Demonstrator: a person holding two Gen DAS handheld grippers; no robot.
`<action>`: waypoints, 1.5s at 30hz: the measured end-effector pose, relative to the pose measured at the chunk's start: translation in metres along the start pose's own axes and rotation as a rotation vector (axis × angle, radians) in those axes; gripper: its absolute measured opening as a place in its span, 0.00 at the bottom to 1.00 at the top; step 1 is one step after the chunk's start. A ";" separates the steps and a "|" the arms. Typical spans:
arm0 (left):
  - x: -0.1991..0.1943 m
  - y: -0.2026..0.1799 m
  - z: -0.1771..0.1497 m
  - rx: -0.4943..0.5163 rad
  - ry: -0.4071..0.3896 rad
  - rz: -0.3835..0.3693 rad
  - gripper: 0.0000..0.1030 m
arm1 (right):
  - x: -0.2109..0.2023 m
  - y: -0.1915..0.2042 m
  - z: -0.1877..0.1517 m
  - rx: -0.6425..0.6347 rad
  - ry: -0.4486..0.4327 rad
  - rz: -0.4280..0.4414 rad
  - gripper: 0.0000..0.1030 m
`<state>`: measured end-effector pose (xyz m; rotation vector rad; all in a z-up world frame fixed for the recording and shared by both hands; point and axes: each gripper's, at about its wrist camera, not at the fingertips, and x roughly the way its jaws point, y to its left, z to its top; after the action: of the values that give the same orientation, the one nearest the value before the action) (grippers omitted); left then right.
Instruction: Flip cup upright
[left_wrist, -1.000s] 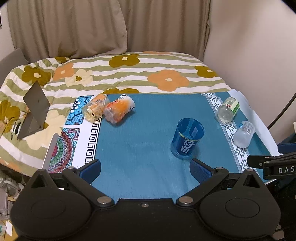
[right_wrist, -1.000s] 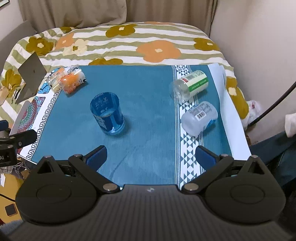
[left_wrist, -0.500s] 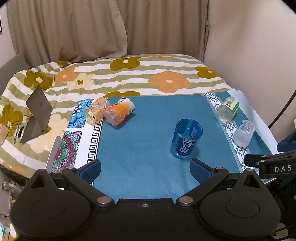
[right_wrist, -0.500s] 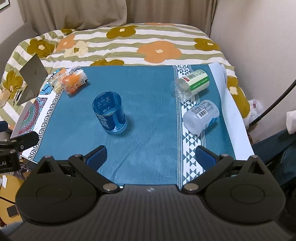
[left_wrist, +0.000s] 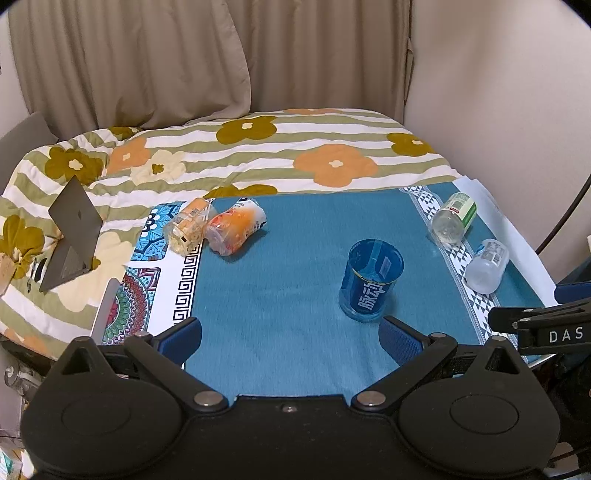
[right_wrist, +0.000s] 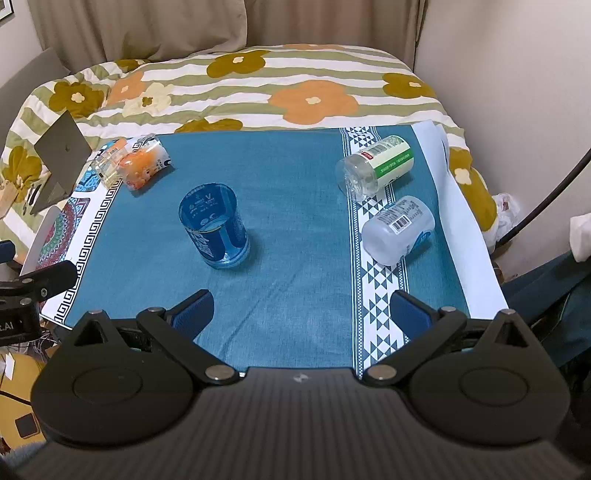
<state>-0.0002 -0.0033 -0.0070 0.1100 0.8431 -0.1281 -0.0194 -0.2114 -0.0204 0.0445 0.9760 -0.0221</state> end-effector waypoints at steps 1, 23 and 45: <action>0.000 0.000 0.000 0.002 0.000 0.001 1.00 | 0.000 0.000 0.000 0.001 0.000 0.000 1.00; 0.002 -0.002 0.004 0.016 -0.013 0.017 1.00 | 0.000 -0.001 0.002 0.004 -0.002 -0.001 1.00; 0.002 0.000 0.009 0.022 -0.056 0.057 1.00 | 0.001 0.000 0.005 0.001 0.000 -0.004 1.00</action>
<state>0.0075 -0.0051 -0.0025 0.1507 0.7824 -0.0867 -0.0148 -0.2118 -0.0183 0.0434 0.9761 -0.0266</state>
